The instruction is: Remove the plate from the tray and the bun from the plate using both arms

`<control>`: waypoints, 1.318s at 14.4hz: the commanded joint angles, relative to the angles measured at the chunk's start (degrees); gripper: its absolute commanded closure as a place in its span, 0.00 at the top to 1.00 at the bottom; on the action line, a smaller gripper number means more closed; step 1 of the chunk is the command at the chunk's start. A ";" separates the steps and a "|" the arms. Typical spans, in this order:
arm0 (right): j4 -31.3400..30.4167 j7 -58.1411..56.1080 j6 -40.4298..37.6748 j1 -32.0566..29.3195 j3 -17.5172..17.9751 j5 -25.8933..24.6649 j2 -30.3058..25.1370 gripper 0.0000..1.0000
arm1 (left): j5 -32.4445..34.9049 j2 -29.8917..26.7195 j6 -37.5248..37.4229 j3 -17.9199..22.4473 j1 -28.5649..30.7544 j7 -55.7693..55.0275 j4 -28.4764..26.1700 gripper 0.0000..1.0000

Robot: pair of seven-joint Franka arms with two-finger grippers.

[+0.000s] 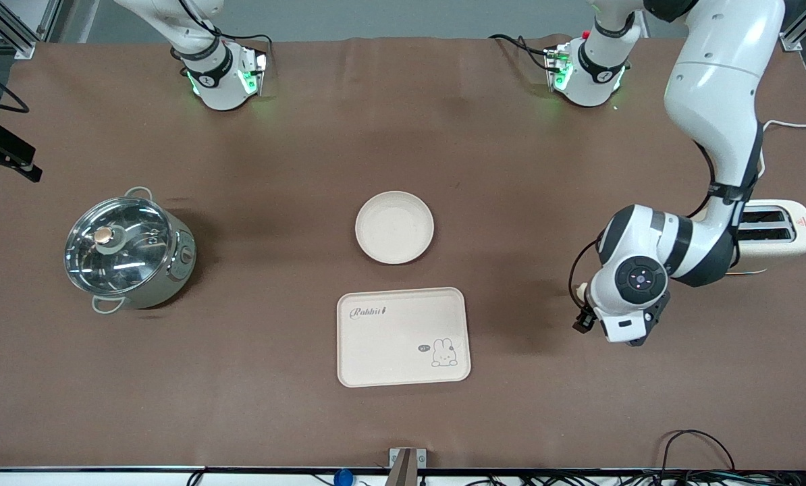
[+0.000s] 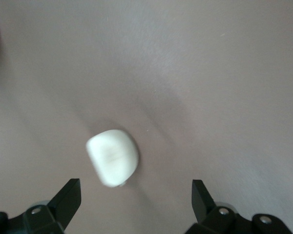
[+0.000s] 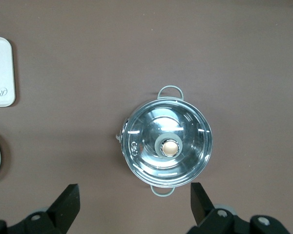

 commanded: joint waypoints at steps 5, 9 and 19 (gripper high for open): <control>-0.35 0.67 0.30 -0.56 0.70 0.08 -0.69 1.00 | -13.41 -14.45 -14.35 -0.29 1.93 24.32 6.70 1.00; -0.35 0.84 -1.11 -0.74 0.61 0.08 -0.69 1.00 | -13.42 -23.16 -22.26 -0.11 5.08 41.37 6.52 1.00; -0.18 0.84 -2.07 -0.56 0.70 0.87 -0.69 1.00 | -18.07 -44.33 -29.04 7.26 1.94 65.82 -4.88 1.00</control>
